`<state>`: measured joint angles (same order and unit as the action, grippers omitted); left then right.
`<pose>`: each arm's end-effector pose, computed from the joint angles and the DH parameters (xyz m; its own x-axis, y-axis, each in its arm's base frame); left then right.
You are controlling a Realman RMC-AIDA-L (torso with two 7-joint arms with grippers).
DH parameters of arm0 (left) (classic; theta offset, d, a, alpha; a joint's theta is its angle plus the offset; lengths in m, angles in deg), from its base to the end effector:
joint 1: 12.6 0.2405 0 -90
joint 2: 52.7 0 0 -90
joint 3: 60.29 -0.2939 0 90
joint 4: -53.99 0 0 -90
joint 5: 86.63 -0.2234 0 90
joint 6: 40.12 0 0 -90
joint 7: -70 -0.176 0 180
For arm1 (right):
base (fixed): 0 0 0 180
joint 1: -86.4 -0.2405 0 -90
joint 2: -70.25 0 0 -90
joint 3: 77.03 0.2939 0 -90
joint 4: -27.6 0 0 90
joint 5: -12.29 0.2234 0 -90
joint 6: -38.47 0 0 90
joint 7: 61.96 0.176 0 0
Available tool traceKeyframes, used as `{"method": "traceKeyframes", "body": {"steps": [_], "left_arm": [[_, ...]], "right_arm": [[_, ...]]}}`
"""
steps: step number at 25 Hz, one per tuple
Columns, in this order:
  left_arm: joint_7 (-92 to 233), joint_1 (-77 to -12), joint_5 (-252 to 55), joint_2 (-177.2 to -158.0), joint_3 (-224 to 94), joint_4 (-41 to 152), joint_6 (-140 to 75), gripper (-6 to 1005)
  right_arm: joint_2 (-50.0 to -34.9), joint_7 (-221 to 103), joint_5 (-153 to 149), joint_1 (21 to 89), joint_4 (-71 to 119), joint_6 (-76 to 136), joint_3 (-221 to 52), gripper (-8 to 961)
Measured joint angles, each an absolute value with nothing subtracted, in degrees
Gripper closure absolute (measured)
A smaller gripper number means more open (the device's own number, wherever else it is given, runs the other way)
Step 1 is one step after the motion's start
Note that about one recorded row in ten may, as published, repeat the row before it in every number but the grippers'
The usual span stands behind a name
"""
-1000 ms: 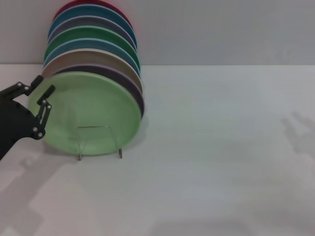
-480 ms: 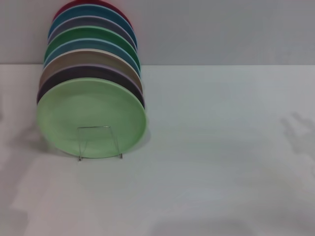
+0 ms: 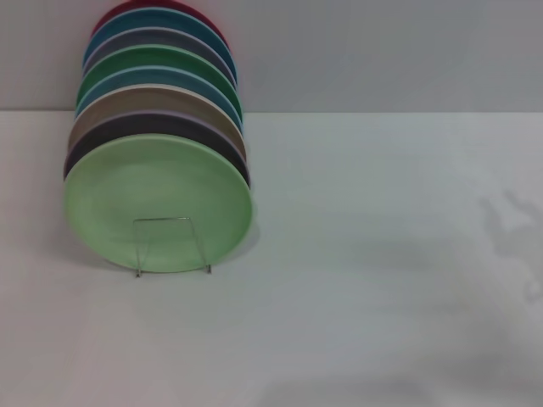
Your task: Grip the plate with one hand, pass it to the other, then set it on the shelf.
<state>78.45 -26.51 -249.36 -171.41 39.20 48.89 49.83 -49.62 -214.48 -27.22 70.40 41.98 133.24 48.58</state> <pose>-0.4232 0.2862 0.0718 0.7444 -0.3409 0.5742 0.6635 0.2802 -0.6938 0.3342 0.3181 0.0238 0.5408 0.3910 -0.7447 -0.6489 -0.3695 -0.6652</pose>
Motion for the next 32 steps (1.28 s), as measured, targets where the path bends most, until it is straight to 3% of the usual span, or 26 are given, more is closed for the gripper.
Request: {"method": "traceKeyframes", "body": {"steps": [2,5,13,16,18,32], "left_arm": [[79.11,-26.38,-249.52,-171.47,39.43,49.47,48.54,737],[79.40,-26.10,-250.01,-171.39,38.38,49.96,48.16,549],[80.38,-25.35,-249.96,-171.73,36.98,50.24,46.98,256],[80.41,-25.22,-249.95,-171.75,36.89,50.24,47.11,167],[80.42,-25.10,-249.86,-171.77,36.84,50.23,47.16,167],[80.46,-24.99,-249.73,-171.78,36.92,49.86,47.46,167]], "right_arm": [[-49.63,-214.50,-25.29,69.76,41.09,132.06,48.59,511],[-49.63,-214.30,-22.94,68.61,39.91,129.26,48.66,474],[-49.63,-214.43,-22.77,67.78,38.57,128.18,48.57,376],[-49.63,-214.48,-22.76,67.94,38.66,128.31,48.57,258],[-49.63,-214.52,-22.75,67.97,38.66,128.33,48.56,179],[-49.63,-214.58,-22.69,68.00,38.50,128.38,48.58,179]]}}
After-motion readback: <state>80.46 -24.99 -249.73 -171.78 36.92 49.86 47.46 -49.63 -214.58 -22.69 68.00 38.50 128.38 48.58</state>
